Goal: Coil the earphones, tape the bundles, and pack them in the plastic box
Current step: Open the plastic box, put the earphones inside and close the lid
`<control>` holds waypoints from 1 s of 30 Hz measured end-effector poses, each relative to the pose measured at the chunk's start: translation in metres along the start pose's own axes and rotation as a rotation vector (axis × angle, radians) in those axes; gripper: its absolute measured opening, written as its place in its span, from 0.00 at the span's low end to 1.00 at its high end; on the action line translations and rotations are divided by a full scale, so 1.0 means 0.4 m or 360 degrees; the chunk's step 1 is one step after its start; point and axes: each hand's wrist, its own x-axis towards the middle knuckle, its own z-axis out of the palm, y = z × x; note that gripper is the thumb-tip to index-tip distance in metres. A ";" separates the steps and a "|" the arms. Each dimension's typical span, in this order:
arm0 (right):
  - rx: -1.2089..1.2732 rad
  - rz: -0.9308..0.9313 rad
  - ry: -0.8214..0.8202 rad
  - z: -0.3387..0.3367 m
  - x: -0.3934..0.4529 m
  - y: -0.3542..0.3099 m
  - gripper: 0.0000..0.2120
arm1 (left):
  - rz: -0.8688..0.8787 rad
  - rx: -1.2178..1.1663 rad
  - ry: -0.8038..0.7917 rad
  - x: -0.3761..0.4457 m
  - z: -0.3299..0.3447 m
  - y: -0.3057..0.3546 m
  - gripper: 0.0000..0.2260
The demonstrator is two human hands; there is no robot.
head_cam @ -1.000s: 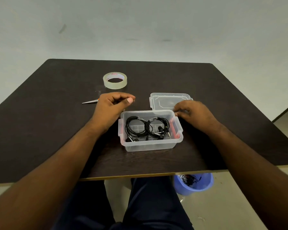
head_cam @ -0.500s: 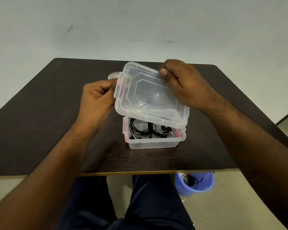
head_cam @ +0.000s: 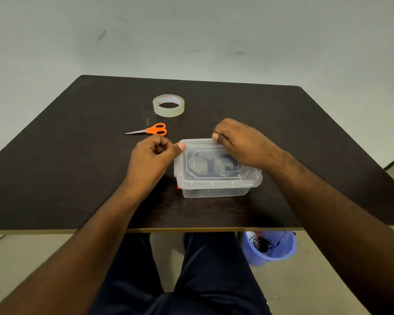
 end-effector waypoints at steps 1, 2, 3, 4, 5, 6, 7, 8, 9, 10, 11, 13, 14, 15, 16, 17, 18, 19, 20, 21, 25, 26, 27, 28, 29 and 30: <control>-0.0067 0.0021 0.0006 0.006 0.001 0.000 0.14 | -0.0041 -0.0024 -0.0021 0.005 0.000 -0.003 0.11; -0.0129 0.0048 -0.0012 0.012 0.003 0.001 0.14 | -0.0090 -0.0034 -0.0061 0.008 -0.001 -0.003 0.10; -0.0137 0.0067 -0.0035 0.016 0.004 0.002 0.14 | -0.0138 -0.0030 -0.0109 0.008 -0.001 -0.005 0.10; -0.0078 0.0075 -0.0052 0.019 0.004 0.003 0.14 | -0.0178 -0.0019 -0.0164 0.008 -0.002 -0.006 0.10; 0.0022 0.0075 -0.0055 0.021 0.004 0.003 0.14 | -0.0210 -0.0010 -0.0228 0.008 -0.005 -0.004 0.10; 0.0116 0.0078 -0.0052 0.023 0.004 0.002 0.15 | -0.0248 -0.0022 -0.0303 0.009 -0.008 0.000 0.11; 0.0173 0.0088 -0.0043 0.026 0.005 0.002 0.15 | -0.0301 -0.0059 -0.0390 0.011 -0.012 0.005 0.12; 0.0198 0.0116 -0.0033 0.028 0.005 0.003 0.17 | -0.0368 -0.0095 -0.0477 0.015 -0.016 0.011 0.13; 0.0211 0.0170 -0.0022 0.031 0.006 0.007 0.18 | -0.0437 -0.0103 -0.0542 0.020 -0.019 0.015 0.13; 0.0219 0.0258 -0.0025 0.032 0.007 0.012 0.20 | -0.0488 -0.0073 -0.0585 0.026 -0.022 0.019 0.14; 0.0223 0.0373 -0.0047 0.033 0.006 0.014 0.23 | -0.0521 -0.0019 -0.0608 0.032 -0.023 0.019 0.15; 0.0216 0.0590 -0.0146 0.031 0.004 0.016 0.27 | -0.0560 0.0072 -0.0615 0.042 -0.023 0.024 0.17; 0.0213 0.0650 -0.0196 0.030 0.004 0.017 0.29 | -0.0581 0.0098 -0.0598 0.046 -0.021 0.027 0.18; 0.0218 0.0691 -0.0236 0.027 0.006 0.018 0.30 | -0.0604 0.0118 -0.0571 0.050 -0.018 0.031 0.18; 0.0225 0.0733 -0.0272 0.023 0.007 0.019 0.33 | -0.0624 0.0140 -0.0544 0.053 -0.016 0.037 0.18; 0.0221 0.0787 -0.0307 0.017 0.007 0.019 0.36 | -0.0634 0.0172 -0.0521 0.056 -0.014 0.043 0.16; 0.0191 0.0852 -0.0341 0.012 0.007 0.020 0.39 | -0.0629 0.0202 -0.0497 0.061 -0.013 0.047 0.15; 0.0136 0.0909 -0.0358 0.006 0.005 0.021 0.41 | -0.0615 0.0226 -0.0470 0.067 -0.011 0.049 0.16; 0.0062 0.0946 -0.0350 0.003 0.003 0.021 0.42 | -0.0601 0.0241 -0.0446 0.071 -0.010 0.052 0.17; -0.0018 0.0955 -0.0311 -0.001 -0.001 0.018 0.43 | -0.0593 0.0248 -0.0432 0.073 -0.009 0.054 0.17; -0.0341 0.0860 -0.0129 -0.005 -0.013 -0.010 0.42 | -0.0550 0.0297 -0.0436 0.068 -0.009 0.061 0.18; -0.0411 0.0842 -0.0133 -0.005 -0.015 -0.018 0.41 | -0.0521 0.0320 -0.0438 0.064 -0.007 0.063 0.18; -0.0482 0.0827 -0.0145 -0.008 -0.018 -0.029 0.40 | -0.0486 0.0349 -0.0436 0.061 -0.006 0.065 0.17; -0.0557 0.0810 -0.0153 -0.010 -0.019 -0.038 0.38 | -0.0453 0.0382 -0.0431 0.058 -0.004 0.067 0.17; -0.0631 0.0783 -0.0148 -0.014 -0.020 -0.047 0.37 | -0.0428 0.0414 -0.0427 0.054 -0.001 0.070 0.16; -0.0688 0.0753 -0.0139 -0.017 -0.019 -0.053 0.36 | -0.0412 0.0437 -0.0425 0.051 0.000 0.072 0.15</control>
